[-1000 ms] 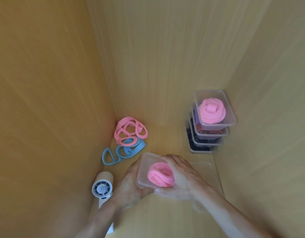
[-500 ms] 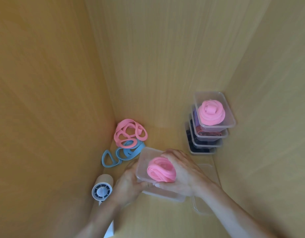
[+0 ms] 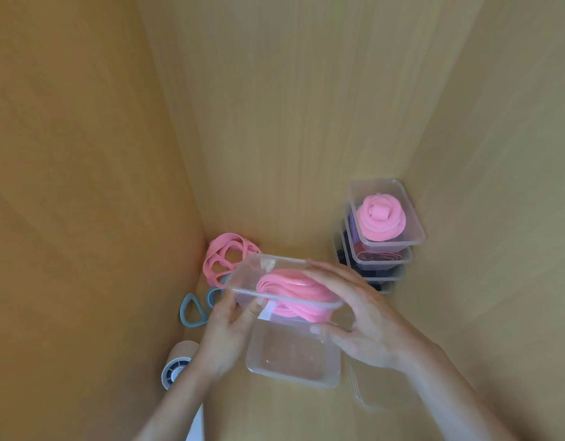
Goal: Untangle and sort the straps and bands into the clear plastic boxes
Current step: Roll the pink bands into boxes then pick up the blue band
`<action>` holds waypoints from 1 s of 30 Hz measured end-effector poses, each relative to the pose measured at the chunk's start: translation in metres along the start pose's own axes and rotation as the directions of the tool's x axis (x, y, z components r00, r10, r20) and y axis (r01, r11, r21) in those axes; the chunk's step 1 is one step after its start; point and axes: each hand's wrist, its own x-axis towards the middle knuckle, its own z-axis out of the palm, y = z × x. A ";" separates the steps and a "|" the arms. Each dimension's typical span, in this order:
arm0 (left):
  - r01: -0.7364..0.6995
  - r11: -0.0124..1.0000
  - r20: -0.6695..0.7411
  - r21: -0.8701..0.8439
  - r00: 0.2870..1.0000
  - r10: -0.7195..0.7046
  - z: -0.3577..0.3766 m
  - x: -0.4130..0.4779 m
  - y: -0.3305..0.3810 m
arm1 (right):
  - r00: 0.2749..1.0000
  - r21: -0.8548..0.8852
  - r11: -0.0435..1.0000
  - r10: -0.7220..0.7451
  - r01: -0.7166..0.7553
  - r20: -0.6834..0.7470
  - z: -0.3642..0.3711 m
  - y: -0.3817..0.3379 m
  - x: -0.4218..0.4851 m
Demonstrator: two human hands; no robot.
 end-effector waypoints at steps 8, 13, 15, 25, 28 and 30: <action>-0.065 0.990 0.050 -0.122 0.996 0.071 0.012 0.023 0.030 | 0.979 0.006 0.998 -0.059 0.062 -0.195 -0.010 -0.016 -0.006; -0.124 0.979 0.045 -0.164 0.990 0.133 0.026 0.045 0.051 | 0.933 -0.039 0.997 -0.078 0.068 -0.352 -0.017 -0.011 -0.003; -0.162 0.971 0.062 -0.175 0.983 0.175 0.032 0.055 0.060 | 0.907 -0.074 0.995 -0.085 0.060 -0.413 -0.020 -0.008 -0.003; -0.222 0.930 0.013 -0.292 0.972 0.236 0.080 0.099 0.089 | 0.751 -0.304 0.952 -0.169 -0.044 -0.639 -0.037 -0.006 0.005; -0.169 0.937 -0.030 -0.305 0.985 0.168 0.101 0.114 0.094 | 0.687 -0.457 0.864 -0.201 -0.212 -0.699 -0.040 0.000 0.012; -0.129 0.943 -0.030 -0.307 0.992 0.126 0.114 0.121 0.097 | 0.642 -0.489 0.821 -0.209 -0.295 -0.738 -0.041 0.008 0.018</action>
